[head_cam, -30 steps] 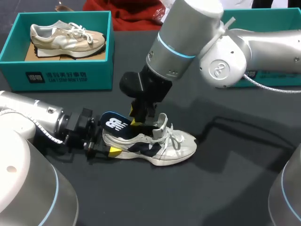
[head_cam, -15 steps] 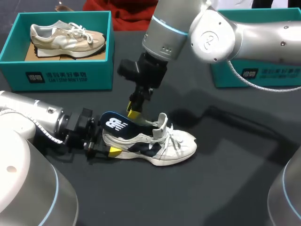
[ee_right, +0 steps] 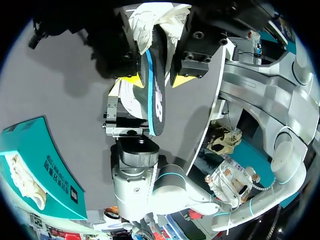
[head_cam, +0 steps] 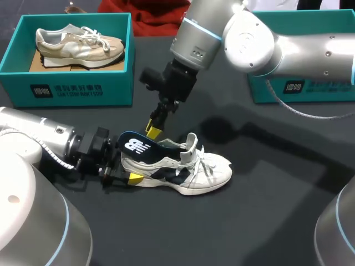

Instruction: Take the shoe out of the shoebox, open the shoe tongue, remove and reinsert the insole, then place the shoe into the shoebox

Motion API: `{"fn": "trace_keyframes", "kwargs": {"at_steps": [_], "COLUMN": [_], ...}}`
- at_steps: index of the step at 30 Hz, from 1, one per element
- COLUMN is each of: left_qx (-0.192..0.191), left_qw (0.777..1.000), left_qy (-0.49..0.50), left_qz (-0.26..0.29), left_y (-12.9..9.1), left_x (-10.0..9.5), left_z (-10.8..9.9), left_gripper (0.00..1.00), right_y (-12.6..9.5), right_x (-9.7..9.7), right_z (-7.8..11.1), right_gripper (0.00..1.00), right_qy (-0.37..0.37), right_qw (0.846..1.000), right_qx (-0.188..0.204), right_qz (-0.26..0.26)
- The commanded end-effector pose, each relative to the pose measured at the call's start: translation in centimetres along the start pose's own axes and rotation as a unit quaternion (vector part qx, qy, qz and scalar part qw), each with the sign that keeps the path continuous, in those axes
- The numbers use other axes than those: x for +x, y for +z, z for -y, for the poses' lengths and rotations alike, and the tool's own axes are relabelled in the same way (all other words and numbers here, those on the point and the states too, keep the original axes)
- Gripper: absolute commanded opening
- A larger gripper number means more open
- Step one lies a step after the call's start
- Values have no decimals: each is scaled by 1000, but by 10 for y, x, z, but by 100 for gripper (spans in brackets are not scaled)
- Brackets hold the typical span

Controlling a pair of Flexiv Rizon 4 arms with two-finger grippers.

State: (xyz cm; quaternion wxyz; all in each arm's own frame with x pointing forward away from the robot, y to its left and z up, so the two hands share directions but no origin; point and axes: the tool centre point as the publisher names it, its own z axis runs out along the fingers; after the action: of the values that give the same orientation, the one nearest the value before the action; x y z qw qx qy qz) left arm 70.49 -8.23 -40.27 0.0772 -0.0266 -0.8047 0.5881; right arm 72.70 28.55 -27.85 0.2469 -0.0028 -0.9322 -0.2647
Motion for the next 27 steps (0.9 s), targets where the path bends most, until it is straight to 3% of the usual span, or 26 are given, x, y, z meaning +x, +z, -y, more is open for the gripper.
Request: {"fn": "trace_keyframes", "kwargs": {"at_steps": [1, 15, 27], "left_qx": [0, 0, 0], "left_qw": [1000, 1000, 1000], "left_qy": [0, 0, 0], "left_qz": [0, 0, 0], "left_y": [2, 2, 2], "left_x": [-1, -1, -1], "left_z": [-2, -2, -2], "left_gripper": [0, 0, 0], "right_y": [9, 25, 32], "right_x": [-3, -8, -6], "right_z": [3, 10, 8], "right_gripper": [37, 42, 39], "right_qy": [2, 29, 32], "right_qw": [1000, 997, 994], "right_qx": [-19, -76, -90], "right_qz": [-7, -16, -46]}}
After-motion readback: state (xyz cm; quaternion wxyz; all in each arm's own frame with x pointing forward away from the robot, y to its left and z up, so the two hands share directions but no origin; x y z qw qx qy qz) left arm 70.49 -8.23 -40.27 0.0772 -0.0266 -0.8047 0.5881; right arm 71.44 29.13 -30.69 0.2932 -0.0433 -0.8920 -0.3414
